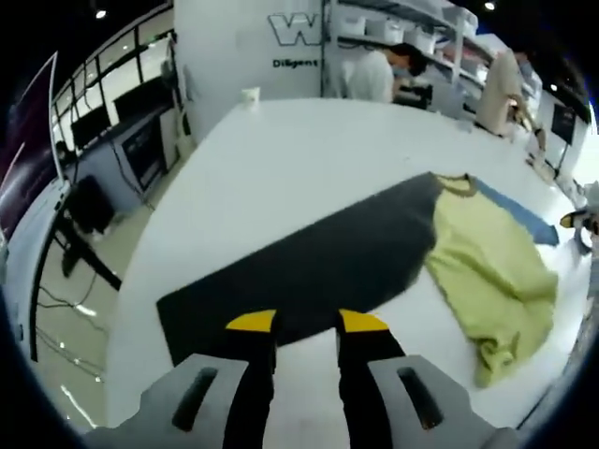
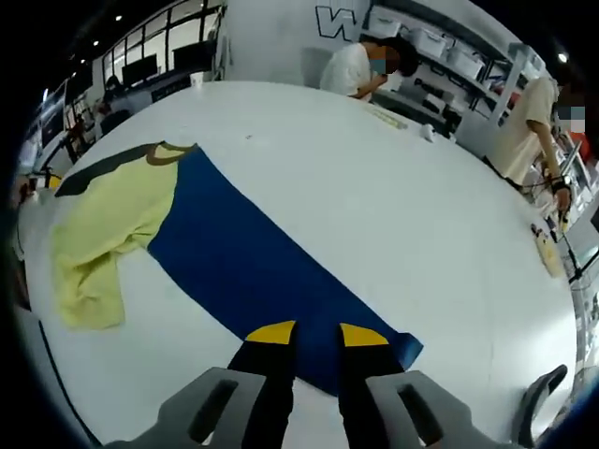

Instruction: Fold the garment on the visible template until the final outline fits inside the template.

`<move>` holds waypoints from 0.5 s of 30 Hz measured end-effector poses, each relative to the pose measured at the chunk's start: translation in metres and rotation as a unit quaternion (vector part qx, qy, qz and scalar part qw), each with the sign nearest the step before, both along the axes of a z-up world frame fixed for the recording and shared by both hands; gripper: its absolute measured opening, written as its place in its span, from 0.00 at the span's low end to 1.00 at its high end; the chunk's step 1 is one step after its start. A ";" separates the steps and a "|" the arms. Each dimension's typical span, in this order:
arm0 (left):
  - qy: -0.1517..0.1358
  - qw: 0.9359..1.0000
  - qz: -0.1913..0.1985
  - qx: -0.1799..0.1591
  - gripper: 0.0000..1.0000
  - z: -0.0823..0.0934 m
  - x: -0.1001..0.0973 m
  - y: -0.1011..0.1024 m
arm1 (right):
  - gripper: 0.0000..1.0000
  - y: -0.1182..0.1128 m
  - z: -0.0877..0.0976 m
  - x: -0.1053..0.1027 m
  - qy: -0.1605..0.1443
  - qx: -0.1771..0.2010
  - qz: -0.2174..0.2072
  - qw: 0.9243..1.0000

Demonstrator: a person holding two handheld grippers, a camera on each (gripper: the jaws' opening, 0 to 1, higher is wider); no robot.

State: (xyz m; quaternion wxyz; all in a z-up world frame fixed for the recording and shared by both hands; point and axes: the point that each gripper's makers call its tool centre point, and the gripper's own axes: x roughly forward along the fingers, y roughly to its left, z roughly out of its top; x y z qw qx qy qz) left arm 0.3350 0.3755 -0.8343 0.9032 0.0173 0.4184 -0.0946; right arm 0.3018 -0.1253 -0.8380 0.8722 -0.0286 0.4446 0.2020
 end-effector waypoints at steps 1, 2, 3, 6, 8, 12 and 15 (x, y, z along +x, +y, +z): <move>0.001 1.000 0.002 0.007 0.24 0.000 0.004 0.009 | 0.11 -0.007 0.002 0.004 -0.002 -0.015 0.002 1.000; 0.001 1.000 0.003 0.009 0.25 0.001 0.004 0.011 | 0.11 -0.011 0.002 0.007 -0.003 -0.019 0.001 1.000; 0.001 1.000 0.004 0.011 0.28 0.002 0.005 0.013 | 0.12 -0.015 0.003 0.010 -0.005 -0.023 0.000 1.000; 0.002 1.000 0.008 0.017 0.37 0.003 0.009 0.025 | 0.15 -0.026 0.007 0.017 -0.008 -0.033 -0.005 0.999; 0.002 1.000 0.012 0.023 0.40 0.003 0.014 0.037 | 0.16 -0.033 0.012 0.021 -0.011 -0.038 -0.012 0.999; 0.002 0.999 0.024 0.025 0.46 0.007 0.014 0.045 | 0.22 -0.044 0.018 0.028 -0.016 -0.044 -0.023 0.999; 0.001 0.999 0.037 0.018 0.47 0.011 0.016 0.049 | 0.22 -0.053 0.021 0.037 -0.021 -0.047 -0.034 0.998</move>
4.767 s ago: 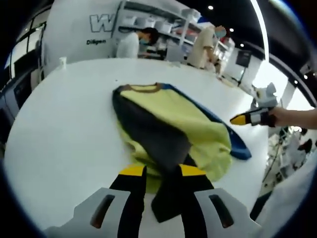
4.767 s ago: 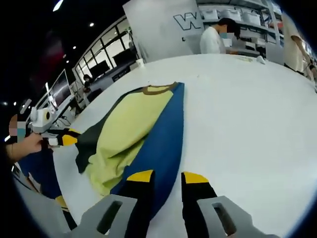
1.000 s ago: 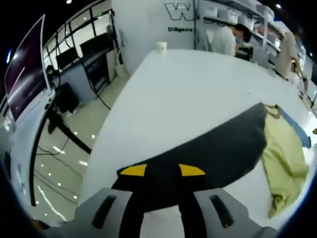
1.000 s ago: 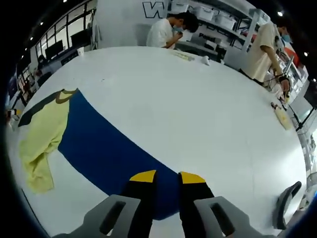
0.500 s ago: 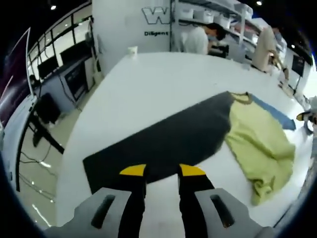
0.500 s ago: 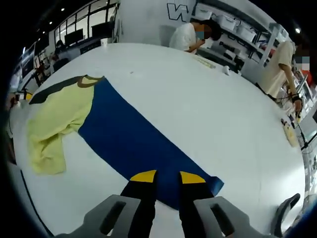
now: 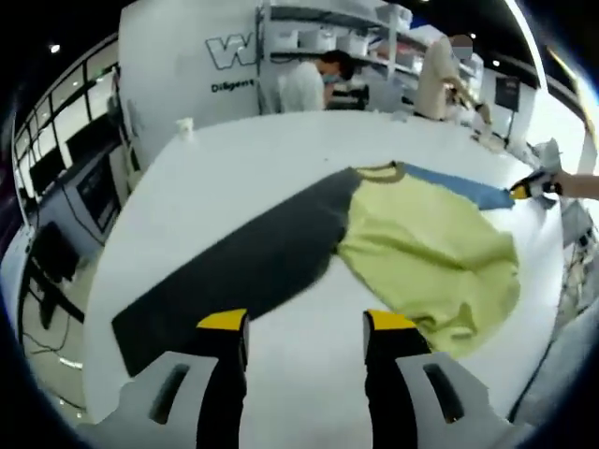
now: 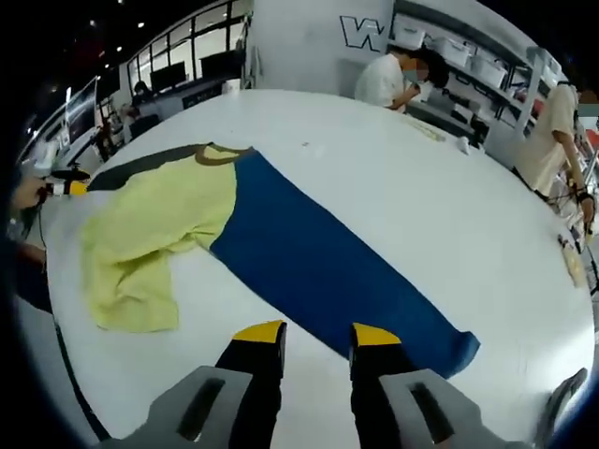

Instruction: Fold the garment on the visible template until the final outline fits inside the template.

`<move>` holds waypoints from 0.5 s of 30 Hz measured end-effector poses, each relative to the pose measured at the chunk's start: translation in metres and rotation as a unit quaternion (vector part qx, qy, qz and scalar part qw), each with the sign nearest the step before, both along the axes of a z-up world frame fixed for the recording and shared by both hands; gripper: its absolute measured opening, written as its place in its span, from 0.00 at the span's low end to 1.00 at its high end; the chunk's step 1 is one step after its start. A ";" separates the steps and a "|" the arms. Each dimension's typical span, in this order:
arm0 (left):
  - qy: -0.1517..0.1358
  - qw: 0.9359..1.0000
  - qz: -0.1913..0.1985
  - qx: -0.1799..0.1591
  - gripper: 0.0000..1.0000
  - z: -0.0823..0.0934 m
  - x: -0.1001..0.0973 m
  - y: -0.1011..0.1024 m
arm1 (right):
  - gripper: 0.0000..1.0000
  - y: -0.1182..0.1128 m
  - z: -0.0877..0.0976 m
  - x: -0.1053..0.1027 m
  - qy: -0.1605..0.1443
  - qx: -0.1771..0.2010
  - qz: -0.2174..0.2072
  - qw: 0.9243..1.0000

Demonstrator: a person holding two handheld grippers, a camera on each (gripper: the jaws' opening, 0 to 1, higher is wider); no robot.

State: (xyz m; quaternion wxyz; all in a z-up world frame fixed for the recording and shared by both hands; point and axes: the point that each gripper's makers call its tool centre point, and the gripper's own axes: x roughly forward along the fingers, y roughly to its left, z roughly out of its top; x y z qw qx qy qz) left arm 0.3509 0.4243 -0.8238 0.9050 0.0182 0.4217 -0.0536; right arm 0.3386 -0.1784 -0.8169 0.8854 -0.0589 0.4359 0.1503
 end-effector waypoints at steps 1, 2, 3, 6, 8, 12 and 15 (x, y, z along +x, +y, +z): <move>0.000 1.000 0.001 0.001 0.47 0.000 0.001 0.002 | 0.23 -0.002 0.000 0.003 0.000 -0.001 -0.001 1.000; 0.000 1.000 0.001 0.001 0.47 0.001 0.002 0.003 | 0.24 -0.004 0.001 0.006 -0.001 -0.002 -0.002 1.000; 0.001 1.000 0.004 0.004 0.47 0.002 0.004 0.008 | 0.25 -0.007 0.001 0.011 -0.001 -0.004 -0.004 1.000; 0.002 1.000 0.007 0.006 0.47 0.002 0.005 0.011 | 0.23 -0.010 0.002 0.014 -0.001 -0.007 -0.004 1.000; 0.004 1.000 0.014 0.013 0.46 0.002 0.012 0.025 | 0.23 -0.021 0.004 0.022 -0.003 -0.019 -0.007 1.000; 0.006 1.000 0.023 0.017 0.44 0.004 0.016 0.037 | 0.22 -0.037 0.009 0.035 -0.005 -0.037 -0.011 0.999; 0.008 0.999 0.023 0.033 0.40 0.005 0.027 0.059 | 0.20 -0.051 0.012 0.045 -0.005 -0.047 -0.024 0.999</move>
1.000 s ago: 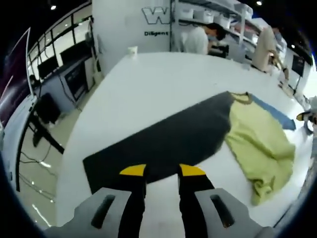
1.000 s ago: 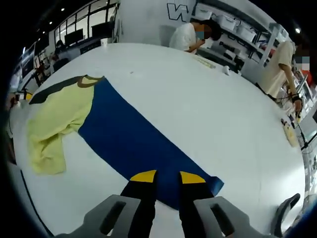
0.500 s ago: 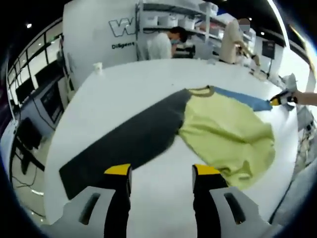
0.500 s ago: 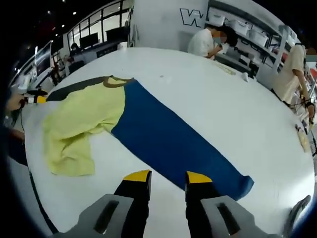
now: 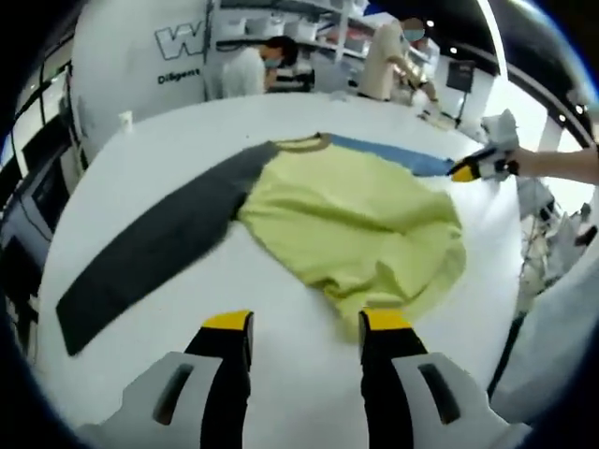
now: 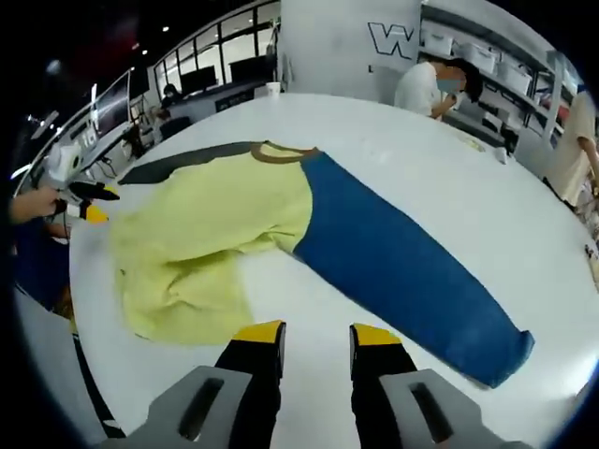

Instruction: Fold the garment on the visible template until the final outline fits inside the template.

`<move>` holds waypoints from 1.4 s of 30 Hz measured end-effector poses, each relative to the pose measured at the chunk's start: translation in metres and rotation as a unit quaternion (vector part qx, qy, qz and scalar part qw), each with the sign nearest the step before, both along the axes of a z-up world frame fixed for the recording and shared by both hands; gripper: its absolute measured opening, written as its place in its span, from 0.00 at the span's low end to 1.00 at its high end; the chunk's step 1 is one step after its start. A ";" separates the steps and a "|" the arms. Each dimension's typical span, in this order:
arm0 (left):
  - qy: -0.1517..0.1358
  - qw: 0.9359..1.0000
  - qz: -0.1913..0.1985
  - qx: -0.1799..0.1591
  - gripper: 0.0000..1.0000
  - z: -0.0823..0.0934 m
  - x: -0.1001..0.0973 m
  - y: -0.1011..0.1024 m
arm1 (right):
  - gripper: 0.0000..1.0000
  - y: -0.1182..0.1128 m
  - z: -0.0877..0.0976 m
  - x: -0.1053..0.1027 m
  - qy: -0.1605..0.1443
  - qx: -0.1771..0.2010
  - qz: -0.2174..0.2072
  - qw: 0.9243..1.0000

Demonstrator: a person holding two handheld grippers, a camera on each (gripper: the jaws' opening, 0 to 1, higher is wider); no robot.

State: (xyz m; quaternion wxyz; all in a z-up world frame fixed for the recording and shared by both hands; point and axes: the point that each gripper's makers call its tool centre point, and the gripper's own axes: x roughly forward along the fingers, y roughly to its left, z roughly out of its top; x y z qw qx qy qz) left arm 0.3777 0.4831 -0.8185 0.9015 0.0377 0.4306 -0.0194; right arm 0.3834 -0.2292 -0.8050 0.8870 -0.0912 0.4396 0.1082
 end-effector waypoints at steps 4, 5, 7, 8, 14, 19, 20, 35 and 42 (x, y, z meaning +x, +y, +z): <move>0.010 0.999 0.031 0.017 0.38 0.004 0.009 0.033 | 0.20 -0.017 0.009 0.016 0.000 -0.032 -0.024 0.999; 0.013 0.999 0.038 0.022 0.37 0.003 0.011 0.041 | 0.19 -0.020 0.007 0.023 -0.001 -0.035 -0.025 0.999; 0.017 0.998 0.048 0.029 0.35 0.002 0.014 0.053 | 0.19 -0.026 0.006 0.037 0.002 -0.043 -0.023 0.999; 0.018 0.998 0.050 0.029 0.32 0.002 0.014 0.055 | 0.18 -0.028 0.006 0.039 0.002 -0.045 -0.024 0.999; 0.032 0.996 0.075 0.040 0.28 -0.002 0.014 0.074 | 0.13 -0.038 0.003 0.046 0.008 -0.053 -0.039 0.998; 0.033 0.995 0.082 0.038 0.23 -0.007 0.019 0.083 | 0.09 -0.040 -0.002 0.048 0.006 -0.046 -0.051 0.998; 0.034 0.995 0.081 0.038 0.22 -0.010 0.020 0.085 | 0.08 -0.038 -0.001 0.048 0.001 -0.045 -0.056 0.997; 0.038 0.995 0.083 0.040 0.03 -0.014 0.019 0.080 | 0.00 -0.044 -0.007 0.050 0.015 -0.050 -0.058 0.997; -0.011 0.994 0.110 0.021 0.01 0.011 0.027 0.073 | 0.00 -0.050 0.002 0.045 -0.003 -0.044 -0.084 0.995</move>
